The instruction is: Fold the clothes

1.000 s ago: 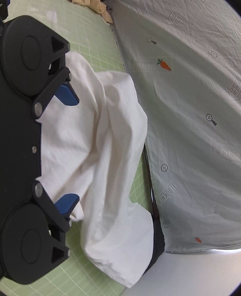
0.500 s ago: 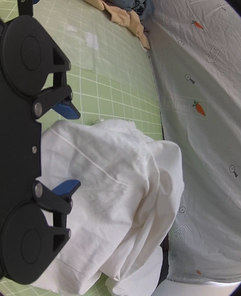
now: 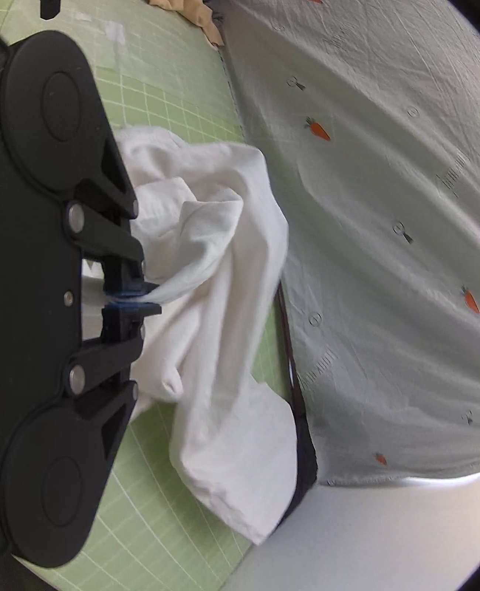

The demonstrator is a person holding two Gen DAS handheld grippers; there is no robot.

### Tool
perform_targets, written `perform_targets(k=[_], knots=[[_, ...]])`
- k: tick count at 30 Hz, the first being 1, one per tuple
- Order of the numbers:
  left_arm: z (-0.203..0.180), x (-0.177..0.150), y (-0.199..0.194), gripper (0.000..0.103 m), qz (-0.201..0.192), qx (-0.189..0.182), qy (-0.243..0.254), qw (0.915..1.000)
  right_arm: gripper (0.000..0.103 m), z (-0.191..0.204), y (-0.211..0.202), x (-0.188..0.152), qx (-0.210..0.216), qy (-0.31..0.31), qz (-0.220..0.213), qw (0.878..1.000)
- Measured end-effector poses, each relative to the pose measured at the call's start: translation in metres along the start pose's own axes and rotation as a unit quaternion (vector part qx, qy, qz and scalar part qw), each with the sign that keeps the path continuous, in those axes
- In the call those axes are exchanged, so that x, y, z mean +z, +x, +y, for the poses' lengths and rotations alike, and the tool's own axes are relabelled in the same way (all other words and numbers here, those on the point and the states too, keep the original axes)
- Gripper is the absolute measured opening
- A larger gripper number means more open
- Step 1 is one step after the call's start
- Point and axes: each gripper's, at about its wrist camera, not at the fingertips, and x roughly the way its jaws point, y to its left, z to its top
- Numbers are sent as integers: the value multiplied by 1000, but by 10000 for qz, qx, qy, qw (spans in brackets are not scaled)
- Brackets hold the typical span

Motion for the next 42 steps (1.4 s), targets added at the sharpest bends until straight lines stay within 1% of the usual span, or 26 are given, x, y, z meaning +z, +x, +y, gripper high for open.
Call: perform_targets(k=[6,8,12,17,21,23,25,26,27,28,30,31,32,35,38,42], knots=[[-61,2,22,68,22,-107,-162,9998,4,-91,11,39,-464,102,-246,9986],[-81,3,32,68,6,-74,-299,9995,3,-120,15,50,-601,91,-304,9977],[-109,3,52,68,-85,-8,-708,9975,3,-178,33,72,-948,287,-396,9943],[-131,10,84,69,-209,47,-1380,9902,3,-243,66,94,-1198,378,-285,9917],[-143,27,112,70,-270,326,-1582,9865,4,-283,86,105,-1332,337,-245,9902],[-144,35,123,75,-248,474,-1806,9821,4,-300,95,107,-1405,422,-199,9890],[-141,41,131,75,-250,549,-2178,9741,4,-315,105,108,-1470,519,-154,9877],[-138,43,134,73,-259,551,-2346,9702,4,-320,110,109,-1494,567,-133,9871],[-135,45,135,65,-314,541,-2509,9660,4,-322,116,109,-1502,605,-111,9867],[-133,47,134,58,-401,550,-2624,9626,4,-323,122,109,-1502,638,-81,9866],[-127,53,129,24,-584,533,-2769,9577,4,-323,135,110,-1503,694,-18,9862],[-126,58,124,21,-678,528,-2737,9580,3,-321,140,110,-1499,689,16,9863],[-125,62,119,14,-774,537,-2684,9587,3,-318,143,111,-1494,657,22,9866],[-124,81,95,11,-1221,815,-2228,9637,3,-308,145,114,-1446,508,-50,9882],[-114,103,73,10,-1487,785,-2098,9632,3,-298,144,117,-1303,474,-137,9902],[-101,121,44,10,-1791,969,-1879,9609,3,-272,135,119,-1108,454,-249,9925]])
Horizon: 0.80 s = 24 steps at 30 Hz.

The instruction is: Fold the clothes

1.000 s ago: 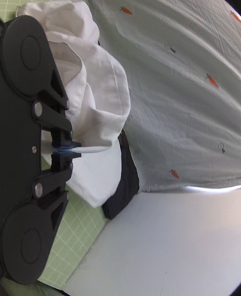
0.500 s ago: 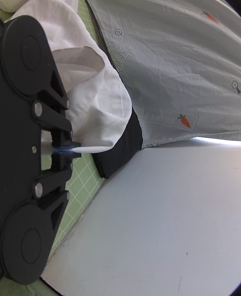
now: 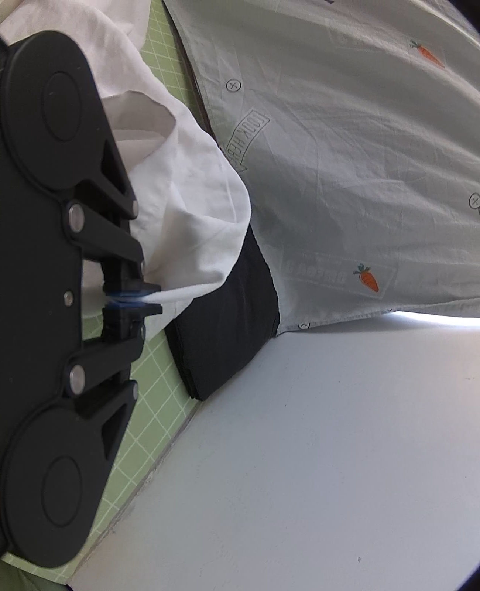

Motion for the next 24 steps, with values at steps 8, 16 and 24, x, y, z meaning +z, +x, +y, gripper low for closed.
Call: perform_targets(k=[8,16,24], knots=[[91,51,-48,10,-507,578,-58,9970,3,66,-46,-14,444,-74,-115,9989],[177,103,-59,9,-851,1118,-55,9901,3,149,-74,-35,909,-209,13,9956],[160,171,14,9,-943,692,231,9929,3,181,-52,-5,558,-30,-208,9982]])
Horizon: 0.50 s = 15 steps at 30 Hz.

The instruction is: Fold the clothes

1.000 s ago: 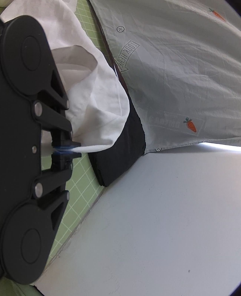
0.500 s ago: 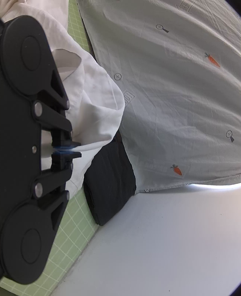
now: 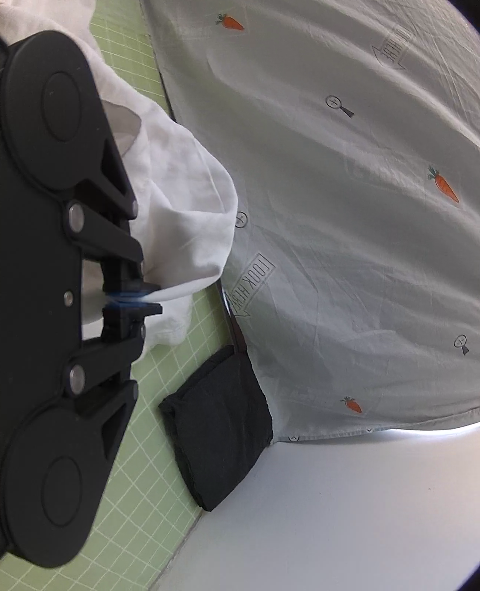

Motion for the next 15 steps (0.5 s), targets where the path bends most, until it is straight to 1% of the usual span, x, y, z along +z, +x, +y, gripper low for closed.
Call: perform_targets(k=[2,3,4,6,7,8,9,10,12,13,15], knots=[[-22,12,30,9,52,-112,103,9999,3,2,9,18,-76,-58,-191,9998],[-34,16,45,10,152,-130,139,9997,3,4,13,27,-118,-111,-303,9994],[-43,18,59,11,330,-132,203,9992,3,7,16,35,-179,-147,-394,9990],[-58,16,82,25,701,-124,332,9969,4,12,24,49,-308,-208,-534,9979],[-57,8,85,28,831,-125,308,9960,7,13,32,52,-382,-218,-445,9980],[-54,-1,85,36,951,-129,259,9950,12,12,43,53,-446,-287,-200,9984],[-51,-11,86,45,1070,-133,209,9939,28,12,56,50,-543,-399,125,9976],[-48,-20,86,49,1190,-136,160,9927,39,11,62,43,-684,-425,307,9963],[-29,-42,73,51,1439,-91,-45,9895,43,8,72,29,-915,-440,649,9927],[-17,-54,62,52,1562,-67,-182,9875,50,4,70,22,-880,-336,753,9927],[9,-78,39,60,1781,-3,-489,9828,59,-5,61,8,-817,-133,893,9926]])
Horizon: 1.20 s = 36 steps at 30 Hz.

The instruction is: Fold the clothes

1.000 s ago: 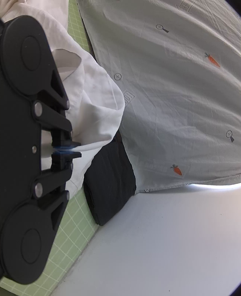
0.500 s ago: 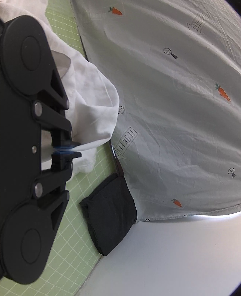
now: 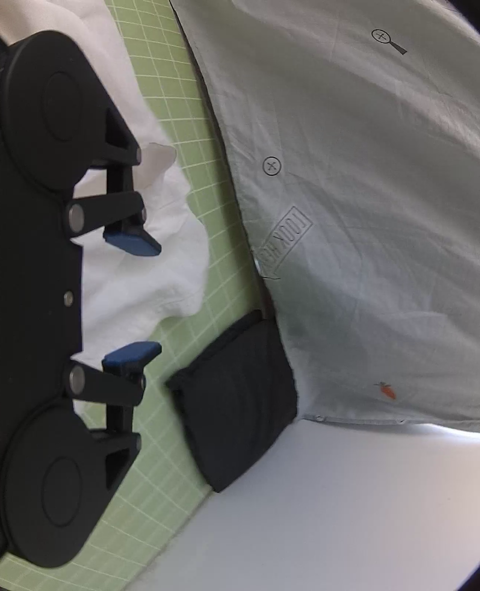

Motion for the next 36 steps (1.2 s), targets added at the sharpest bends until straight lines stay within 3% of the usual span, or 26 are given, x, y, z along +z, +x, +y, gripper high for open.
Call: perform_targets(k=[5,8,11,17,22,23,25,26,30,36], knots=[[56,-70,-26,65,549,174,-936,9939,65,-16,-22,-28,301,185,199,9992],[71,-101,-26,65,885,-200,-1660,9819,70,-13,-33,-36,528,88,211,9983],[68,-116,-22,65,1005,-662,-2051,9713,72,-6,-37,-38,746,-58,212,9970],[46,-116,-13,70,994,-686,-1950,9733,80,3,-39,-37,1003,-302,204,9943],[42,-110,-8,69,1036,-666,-1881,9744,83,1,-25,-52,817,-543,713,9926],[41,-109,-8,67,1060,-660,-1819,9754,83,0,-21,-57,710,-633,829,9920],[39,-108,-7,54,1112,-623,-1657,9779,83,-3,-14,-66,571,-734,983,9908],[39,-107,-6,48,1137,-590,-1572,9792,82,-6,-10,-70,536,-758,1040,9902],[38,-102,-5,34,1115,-665,-1472,9805,46,-16,8,-74,759,-546,1148,9890],[15,-79,10,31,1054,-794,-1292,9828,43,-7,37,-63,756,-592,1114,9891]])
